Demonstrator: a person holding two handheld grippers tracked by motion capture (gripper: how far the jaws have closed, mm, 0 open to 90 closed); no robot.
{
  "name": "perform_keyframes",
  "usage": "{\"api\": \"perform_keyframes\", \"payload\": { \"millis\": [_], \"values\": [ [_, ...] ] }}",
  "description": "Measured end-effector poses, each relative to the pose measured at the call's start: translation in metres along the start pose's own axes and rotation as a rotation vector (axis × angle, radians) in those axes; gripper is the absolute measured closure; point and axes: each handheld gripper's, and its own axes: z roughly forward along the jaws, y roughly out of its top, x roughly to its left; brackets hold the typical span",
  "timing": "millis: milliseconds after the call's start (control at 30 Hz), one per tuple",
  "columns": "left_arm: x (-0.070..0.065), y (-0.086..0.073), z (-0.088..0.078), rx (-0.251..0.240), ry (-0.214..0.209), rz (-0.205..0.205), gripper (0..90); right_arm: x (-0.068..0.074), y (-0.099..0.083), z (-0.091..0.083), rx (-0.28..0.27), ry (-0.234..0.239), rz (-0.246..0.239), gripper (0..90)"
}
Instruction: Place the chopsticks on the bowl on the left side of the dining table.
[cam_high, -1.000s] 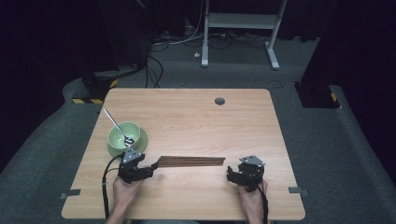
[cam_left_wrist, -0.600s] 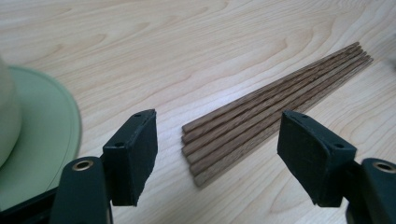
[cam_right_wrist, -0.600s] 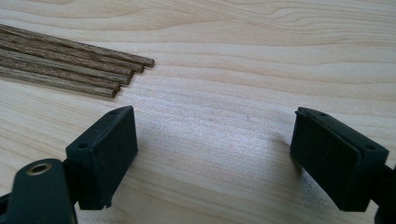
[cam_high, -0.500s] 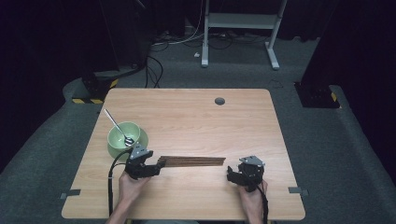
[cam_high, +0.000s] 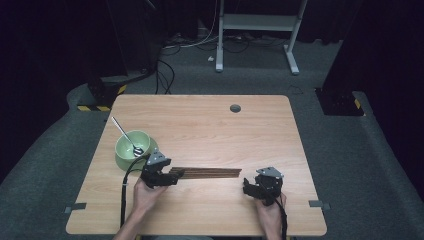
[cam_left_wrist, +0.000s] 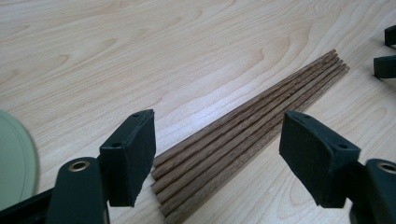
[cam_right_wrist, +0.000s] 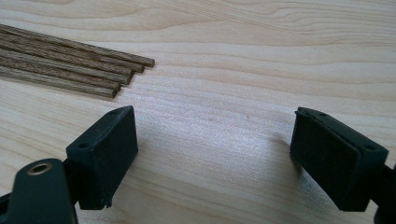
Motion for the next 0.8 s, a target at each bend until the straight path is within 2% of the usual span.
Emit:
{"api": "perform_keyframes", "payload": {
  "millis": [100, 500, 667, 800],
  "values": [
    [-0.003, 0.002, 0.003, 0.001, -0.002, 0.017, 26.3, 0.0, 0.0, 0.0, -0.001, 0.001, -0.001, 14.6],
    [-0.008, 0.012, 0.014, 0.012, -0.041, 0.035, 28.1, 0.0, 0.0, 0.0, -0.001, 0.0, 0.0, 14.6],
    [-0.01, 0.016, 0.018, 0.027, -0.058, 0.036, 28.4, 0.0, 0.0, 0.0, -0.001, 0.001, 0.0, 14.6],
    [-0.012, 0.021, 0.022, 0.043, -0.071, 0.054, 29.1, 0.0, 0.0, 0.0, 0.0, 0.001, 0.001, 14.7]
  ]
}}
